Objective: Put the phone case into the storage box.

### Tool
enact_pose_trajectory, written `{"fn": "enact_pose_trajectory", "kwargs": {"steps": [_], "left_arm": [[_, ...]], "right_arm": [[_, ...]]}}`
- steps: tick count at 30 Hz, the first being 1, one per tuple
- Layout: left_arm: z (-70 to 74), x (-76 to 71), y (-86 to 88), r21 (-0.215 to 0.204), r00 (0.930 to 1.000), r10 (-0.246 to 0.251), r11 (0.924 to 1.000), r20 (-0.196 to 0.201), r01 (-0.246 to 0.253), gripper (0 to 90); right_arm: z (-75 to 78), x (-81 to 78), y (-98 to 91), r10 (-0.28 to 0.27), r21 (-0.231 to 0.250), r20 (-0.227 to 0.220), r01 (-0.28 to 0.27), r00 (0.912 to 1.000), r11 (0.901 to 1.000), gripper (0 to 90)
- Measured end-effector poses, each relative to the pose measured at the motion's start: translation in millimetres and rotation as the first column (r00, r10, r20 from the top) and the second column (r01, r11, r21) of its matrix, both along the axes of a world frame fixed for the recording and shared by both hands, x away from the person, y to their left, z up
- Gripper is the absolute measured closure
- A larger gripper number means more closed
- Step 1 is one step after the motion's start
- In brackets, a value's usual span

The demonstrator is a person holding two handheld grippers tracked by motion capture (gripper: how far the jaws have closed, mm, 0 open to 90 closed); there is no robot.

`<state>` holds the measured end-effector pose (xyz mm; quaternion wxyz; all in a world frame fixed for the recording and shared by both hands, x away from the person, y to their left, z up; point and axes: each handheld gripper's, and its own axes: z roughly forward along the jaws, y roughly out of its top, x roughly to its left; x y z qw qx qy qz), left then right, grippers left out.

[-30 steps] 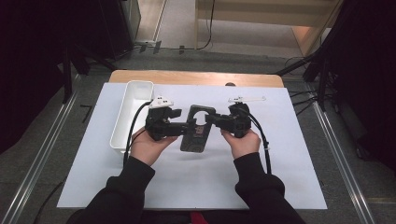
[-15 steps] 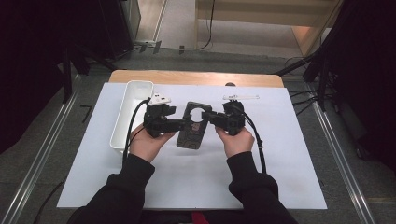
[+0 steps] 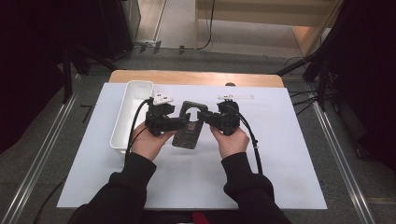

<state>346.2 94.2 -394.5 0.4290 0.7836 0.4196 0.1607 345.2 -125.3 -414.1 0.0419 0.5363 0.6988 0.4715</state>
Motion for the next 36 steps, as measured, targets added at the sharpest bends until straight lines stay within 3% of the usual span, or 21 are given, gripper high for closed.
{"fn": "enact_pose_trajectory", "kwargs": {"steps": [8, 18, 27, 36], "left_arm": [[2.1, -2.4, -1.7, 0.012, 0.9997, 0.021, 0.9997, 0.014, -0.021, 35.7], [3.0, -5.4, -5.9, 0.055, 0.9989, 0.031, 0.998, 0.035, -0.033, 40.2], [1.1, -5.4, -8.4, 0.101, 0.9982, 0.044, 0.9937, 0.041, -0.048, 50.5], [1.2, -4.6, -7.9, 0.098, 0.9984, 0.049, 0.9938, 0.029, -0.052, 63.5]], "right_arm": [[1.0, 0.2, 5.8, -0.008, -0.013, 0.003, 0.008, 1.0, 0.9999, 70.7], [-0.2, 1.7, 10.2, -0.019, -0.018, -0.007, 0.019, 0.9998, 0.9997, 70.7], [-0.6, 0.9, 14.2, -0.019, -0.032, -0.005, 0.018, 0.9998, 0.9993, 70.7], [0.2, -1.1, 17.3, -0.02, -0.038, -0.002, 0.02, 0.9998, 0.9991, 70.6]]}}
